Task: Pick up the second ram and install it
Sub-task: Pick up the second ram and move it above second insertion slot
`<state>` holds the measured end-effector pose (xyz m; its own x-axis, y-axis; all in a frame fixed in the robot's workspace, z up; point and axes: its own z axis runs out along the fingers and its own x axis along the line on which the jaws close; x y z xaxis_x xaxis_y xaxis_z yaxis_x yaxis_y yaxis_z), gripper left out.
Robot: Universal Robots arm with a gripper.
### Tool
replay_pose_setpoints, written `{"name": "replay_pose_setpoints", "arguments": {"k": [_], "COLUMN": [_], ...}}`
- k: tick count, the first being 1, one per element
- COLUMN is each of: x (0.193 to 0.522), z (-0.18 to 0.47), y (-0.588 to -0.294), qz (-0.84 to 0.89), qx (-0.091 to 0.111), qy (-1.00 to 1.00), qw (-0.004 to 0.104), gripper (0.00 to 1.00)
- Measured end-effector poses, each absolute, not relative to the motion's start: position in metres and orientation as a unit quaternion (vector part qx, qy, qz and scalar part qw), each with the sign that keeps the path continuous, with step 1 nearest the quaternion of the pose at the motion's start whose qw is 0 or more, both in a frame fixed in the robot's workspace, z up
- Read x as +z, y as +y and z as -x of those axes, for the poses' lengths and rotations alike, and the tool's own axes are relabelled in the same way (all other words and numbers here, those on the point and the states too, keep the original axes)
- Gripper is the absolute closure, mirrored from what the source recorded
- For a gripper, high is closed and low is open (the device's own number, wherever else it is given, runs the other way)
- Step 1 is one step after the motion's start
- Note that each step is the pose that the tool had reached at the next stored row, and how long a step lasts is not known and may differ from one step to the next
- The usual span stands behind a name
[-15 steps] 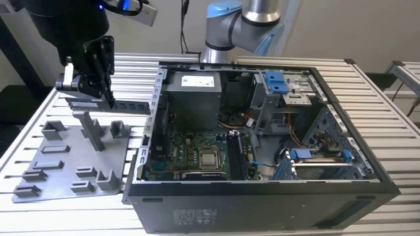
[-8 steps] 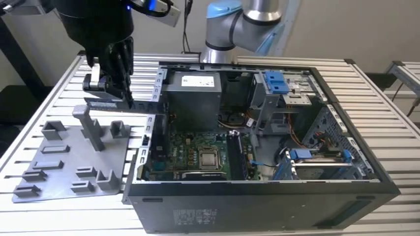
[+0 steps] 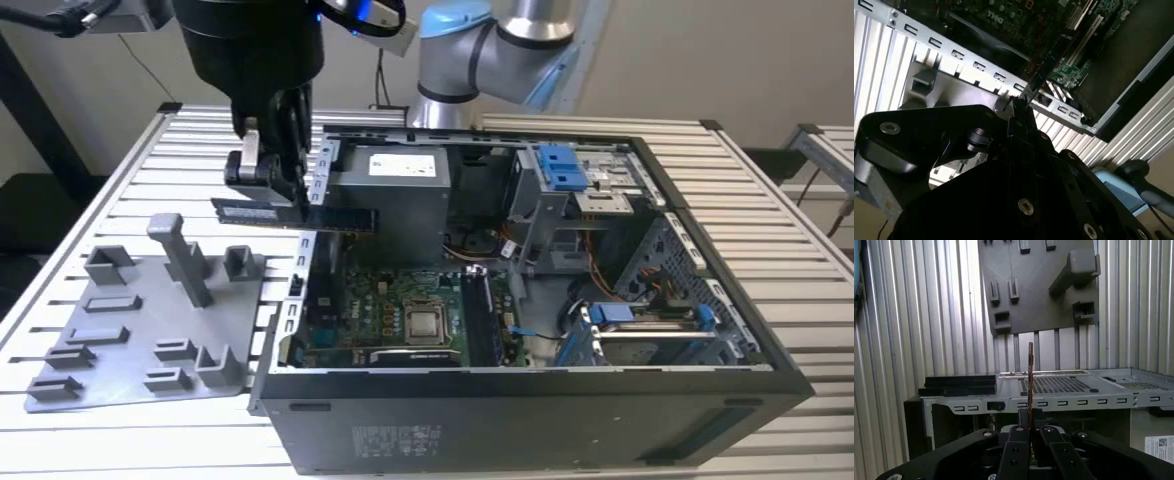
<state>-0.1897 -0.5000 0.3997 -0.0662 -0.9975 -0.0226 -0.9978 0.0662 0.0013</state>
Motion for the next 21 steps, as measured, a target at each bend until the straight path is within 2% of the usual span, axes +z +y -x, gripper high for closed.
{"name": "replay_pose_setpoints", "arguments": {"k": [21], "x": [0.400], "z": [0.106], "y": [-0.500], "qz": [0.683], "qx": [0.011], "qy": [0.730], "qw": [0.005], "gripper": [0.86]}}
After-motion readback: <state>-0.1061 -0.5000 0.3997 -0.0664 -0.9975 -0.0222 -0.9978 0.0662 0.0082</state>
